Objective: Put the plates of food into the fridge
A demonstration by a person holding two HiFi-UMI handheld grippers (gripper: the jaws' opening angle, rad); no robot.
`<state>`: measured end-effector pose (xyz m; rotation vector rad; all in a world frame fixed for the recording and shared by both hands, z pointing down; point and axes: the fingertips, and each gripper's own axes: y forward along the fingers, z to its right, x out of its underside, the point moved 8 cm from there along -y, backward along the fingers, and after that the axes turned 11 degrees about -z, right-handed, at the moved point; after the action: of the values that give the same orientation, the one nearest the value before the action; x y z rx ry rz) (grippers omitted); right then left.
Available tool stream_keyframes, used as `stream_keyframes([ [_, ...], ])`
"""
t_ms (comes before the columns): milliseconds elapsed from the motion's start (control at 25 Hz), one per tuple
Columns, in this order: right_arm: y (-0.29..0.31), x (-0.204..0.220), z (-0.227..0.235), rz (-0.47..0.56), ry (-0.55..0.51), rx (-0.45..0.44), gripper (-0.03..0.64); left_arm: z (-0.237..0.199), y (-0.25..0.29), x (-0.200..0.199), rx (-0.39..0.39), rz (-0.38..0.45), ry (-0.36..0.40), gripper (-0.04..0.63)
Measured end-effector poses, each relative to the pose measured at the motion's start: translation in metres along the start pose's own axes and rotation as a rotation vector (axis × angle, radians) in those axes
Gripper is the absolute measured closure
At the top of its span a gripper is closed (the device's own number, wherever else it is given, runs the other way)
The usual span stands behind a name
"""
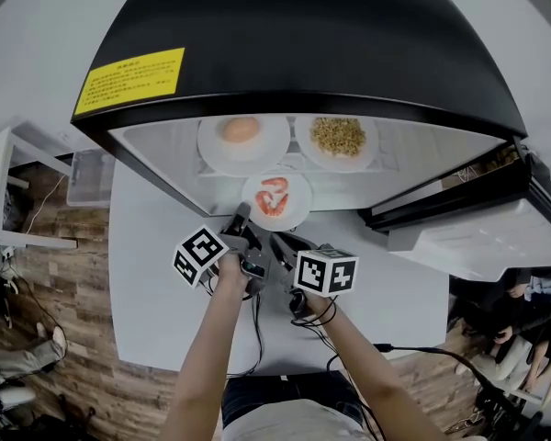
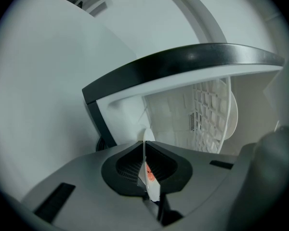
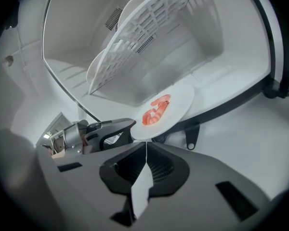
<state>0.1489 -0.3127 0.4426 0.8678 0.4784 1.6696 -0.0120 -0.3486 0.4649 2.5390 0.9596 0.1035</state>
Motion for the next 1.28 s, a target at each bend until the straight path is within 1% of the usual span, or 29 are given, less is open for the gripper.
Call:
stream_keyframes([
  [160, 0.003, -0.006, 0.003, 0.007, 0.057, -0.008, 0.601, 0.002, 0.003, 0.0, 0.004, -0.026, 0.01, 0.577],
  [320, 0.006, -0.013, 0.009, 0.037, 0.139, -0.018, 0.603, 0.007, 0.01, 0.001, -0.01, -0.098, 0.065, 0.577],
  [400, 0.007, -0.019, 0.014, 0.052, 0.169, -0.015, 0.603, 0.009, 0.012, 0.001, -0.008, -0.115, 0.074, 0.577],
  [520, 0.009, -0.031, 0.022, 0.066, 0.189, 0.002, 0.603, 0.007, 0.011, 0.003, 0.003, -0.128, 0.067, 0.577],
  [640, 0.009, -0.041, 0.03, 0.084, 0.202, 0.023, 0.603, 0.003, 0.007, 0.006, -0.009, -0.138, 0.086, 0.577],
  [800, 0.008, -0.052, 0.036, 0.104, 0.193, 0.038, 0.603, 0.001, 0.0, 0.009, -0.032, -0.118, 0.123, 0.577],
  [960, 0.007, -0.053, 0.035, 0.118, 0.161, 0.055, 0.603, 0.003, -0.006, 0.01, -0.043, -0.098, 0.173, 0.577],
  [1160, -0.006, -0.046, 0.025, 0.157, 0.097, 0.071, 0.603, 0.009, -0.014, 0.014, -0.061, -0.092, 0.256, 0.577],
  [1280, -0.022, -0.037, 0.014, 0.209, 0.049, 0.075, 0.603, 0.016, -0.024, 0.017, -0.079, -0.072, 0.317, 0.577],
])
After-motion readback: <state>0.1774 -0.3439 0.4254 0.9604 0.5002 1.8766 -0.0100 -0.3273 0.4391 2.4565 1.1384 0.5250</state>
